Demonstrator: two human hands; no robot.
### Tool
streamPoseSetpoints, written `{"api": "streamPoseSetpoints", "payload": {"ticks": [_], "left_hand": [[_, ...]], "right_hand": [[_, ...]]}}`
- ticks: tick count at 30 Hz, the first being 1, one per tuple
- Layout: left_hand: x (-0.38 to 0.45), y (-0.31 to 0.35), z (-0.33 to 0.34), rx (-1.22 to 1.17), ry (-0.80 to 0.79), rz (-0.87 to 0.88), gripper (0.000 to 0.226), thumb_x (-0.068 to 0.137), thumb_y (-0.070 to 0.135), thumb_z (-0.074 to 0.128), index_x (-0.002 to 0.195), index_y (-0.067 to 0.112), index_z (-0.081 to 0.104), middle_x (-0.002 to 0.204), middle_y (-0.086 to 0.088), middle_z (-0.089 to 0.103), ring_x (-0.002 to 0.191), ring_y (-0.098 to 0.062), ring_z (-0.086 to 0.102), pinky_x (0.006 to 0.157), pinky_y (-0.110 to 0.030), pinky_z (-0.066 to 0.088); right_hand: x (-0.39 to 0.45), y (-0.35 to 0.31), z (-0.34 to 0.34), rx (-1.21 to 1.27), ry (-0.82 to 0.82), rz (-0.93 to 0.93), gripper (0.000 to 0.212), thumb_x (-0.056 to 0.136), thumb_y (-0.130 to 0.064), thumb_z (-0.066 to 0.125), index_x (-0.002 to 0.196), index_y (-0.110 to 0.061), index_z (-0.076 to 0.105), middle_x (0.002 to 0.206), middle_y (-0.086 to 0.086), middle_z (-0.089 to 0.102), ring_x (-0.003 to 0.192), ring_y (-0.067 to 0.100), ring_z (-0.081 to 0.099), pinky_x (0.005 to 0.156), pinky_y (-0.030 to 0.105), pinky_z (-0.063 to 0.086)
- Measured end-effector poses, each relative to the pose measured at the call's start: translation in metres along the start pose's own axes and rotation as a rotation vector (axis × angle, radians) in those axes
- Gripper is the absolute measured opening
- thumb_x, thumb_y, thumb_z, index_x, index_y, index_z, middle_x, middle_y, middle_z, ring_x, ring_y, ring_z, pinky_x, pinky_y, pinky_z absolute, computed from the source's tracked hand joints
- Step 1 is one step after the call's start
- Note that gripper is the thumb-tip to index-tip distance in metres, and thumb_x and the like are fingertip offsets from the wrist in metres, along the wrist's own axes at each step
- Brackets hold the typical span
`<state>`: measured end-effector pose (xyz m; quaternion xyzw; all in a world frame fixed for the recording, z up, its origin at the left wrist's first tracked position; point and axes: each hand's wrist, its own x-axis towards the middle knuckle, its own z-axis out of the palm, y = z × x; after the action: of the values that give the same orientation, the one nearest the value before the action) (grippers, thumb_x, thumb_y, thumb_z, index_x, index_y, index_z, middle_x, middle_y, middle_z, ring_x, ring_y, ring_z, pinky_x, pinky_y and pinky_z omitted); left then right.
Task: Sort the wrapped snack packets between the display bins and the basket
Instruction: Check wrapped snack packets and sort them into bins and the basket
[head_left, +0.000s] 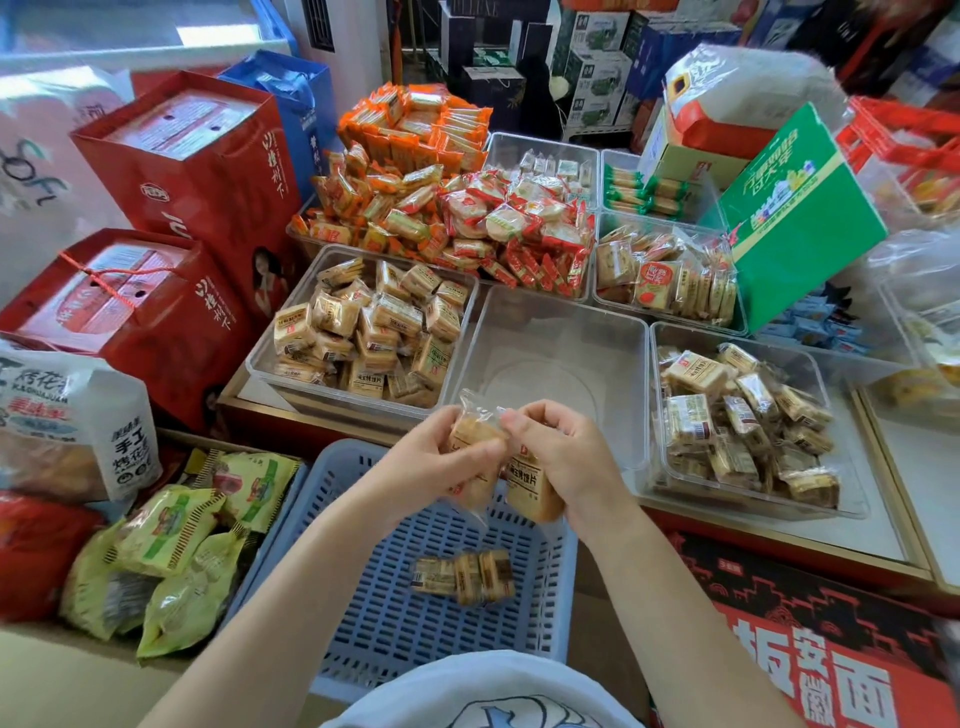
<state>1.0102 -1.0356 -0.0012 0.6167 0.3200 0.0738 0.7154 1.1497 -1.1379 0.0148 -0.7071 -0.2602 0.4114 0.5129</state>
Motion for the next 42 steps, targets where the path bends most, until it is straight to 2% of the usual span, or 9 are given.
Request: {"api": "streamPoseSetpoints", "payload": {"ticks": [3, 7, 10, 13, 17, 25, 34, 37, 42], "left_hand": [[0.002, -0.009, 0.004, 0.099, -0.026, -0.024, 0.064, 0.071, 0.038, 0.086, 0.124, 0.02, 0.056, 0.107, -0.006, 0.074, 0.092, -0.017, 0.075, 0.076, -0.028, 0.06], [0.003, -0.013, 0.001, -0.184, 0.072, -0.181, 0.078, 0.065, 0.048, 0.089, 0.126, 0.013, 0.054, 0.112, -0.011, 0.067, 0.089, -0.023, 0.069, 0.073, -0.034, 0.059], [0.002, -0.014, -0.002, -0.454, 0.035, -0.23, 0.054, 0.079, 0.04, 0.074, 0.115, 0.004, 0.056, 0.091, -0.011, 0.062, 0.07, -0.019, 0.063, 0.072, -0.038, 0.058], [0.001, -0.016, -0.003, -0.606, -0.091, -0.234, 0.056, 0.086, 0.038, 0.064, 0.129, 0.002, 0.058, 0.11, -0.019, 0.067, 0.096, -0.027, 0.066, 0.083, -0.041, 0.058], [-0.004, -0.015, 0.008, -0.517, -0.148, -0.177, 0.047, 0.089, 0.041, 0.059, 0.123, 0.007, 0.063, 0.118, -0.018, 0.068, 0.099, -0.026, 0.067, 0.088, -0.038, 0.055], [0.008, -0.027, 0.016, -0.311, -0.046, -0.032, 0.058, 0.069, 0.021, 0.089, 0.12, 0.0, 0.068, 0.115, -0.022, 0.074, 0.106, -0.035, 0.072, 0.092, -0.041, 0.057], [0.009, -0.029, 0.008, -0.292, -0.021, 0.025, 0.059, 0.071, 0.014, 0.086, 0.124, 0.001, 0.063, 0.113, -0.021, 0.074, 0.105, -0.035, 0.073, 0.082, -0.036, 0.061], [0.01, -0.029, 0.007, -0.264, 0.011, 0.016, 0.068, 0.068, 0.01, 0.086, 0.128, 0.003, 0.055, 0.111, -0.019, 0.075, 0.103, -0.034, 0.074, 0.081, -0.039, 0.062], [0.012, -0.03, 0.001, -0.197, 0.054, -0.003, 0.074, 0.063, 0.03, 0.094, 0.125, 0.006, 0.061, 0.111, -0.016, 0.075, 0.105, -0.033, 0.073, 0.085, -0.044, 0.06]], "right_hand": [[-0.001, -0.001, 0.0, 0.109, 0.005, 0.047, 0.023, 0.095, -0.03, 0.071, 0.099, -0.008, 0.066, 0.093, 0.018, 0.071, 0.082, 0.03, 0.068, 0.076, 0.049, 0.059], [-0.005, 0.0, -0.004, 0.31, -0.036, 0.124, 0.037, 0.093, -0.028, 0.07, 0.124, -0.016, 0.053, 0.111, 0.019, 0.069, 0.092, 0.03, 0.073, 0.078, 0.046, 0.062], [-0.007, -0.001, -0.008, 0.394, -0.025, 0.158, 0.028, 0.095, -0.017, 0.066, 0.116, -0.013, 0.049, 0.103, 0.023, 0.065, 0.086, 0.028, 0.072, 0.072, 0.042, 0.061], [-0.007, 0.0, -0.008, 0.46, -0.051, 0.166, 0.016, 0.096, -0.006, 0.06, 0.108, -0.011, 0.053, 0.098, 0.023, 0.064, 0.084, 0.032, 0.071, 0.074, 0.046, 0.062], [-0.004, 0.006, -0.004, 0.497, -0.021, 0.156, 0.015, 0.095, -0.004, 0.062, 0.109, -0.01, 0.062, 0.099, 0.024, 0.066, 0.084, 0.032, 0.07, 0.07, 0.042, 0.062], [-0.003, 0.007, 0.006, 0.479, 0.028, 0.139, 0.018, 0.095, -0.005, 0.063, 0.112, -0.008, 0.067, 0.095, 0.018, 0.067, 0.077, 0.024, 0.069, 0.061, 0.037, 0.06], [0.007, 0.011, -0.011, 0.113, 0.055, 0.053, 0.009, 0.095, -0.02, 0.07, 0.097, -0.012, 0.071, 0.086, 0.004, 0.072, 0.082, 0.016, 0.071, 0.072, 0.031, 0.06], [0.008, 0.01, -0.016, -0.015, 0.065, -0.024, 0.01, 0.096, -0.016, 0.069, 0.089, -0.008, 0.07, 0.08, 0.003, 0.071, 0.072, 0.004, 0.068, 0.063, 0.019, 0.056], [0.01, 0.01, -0.012, -0.103, 0.028, -0.091, 0.014, 0.094, -0.012, 0.071, 0.08, -0.011, 0.069, 0.074, 0.001, 0.069, 0.068, 0.008, 0.065, 0.062, 0.022, 0.056]]}}
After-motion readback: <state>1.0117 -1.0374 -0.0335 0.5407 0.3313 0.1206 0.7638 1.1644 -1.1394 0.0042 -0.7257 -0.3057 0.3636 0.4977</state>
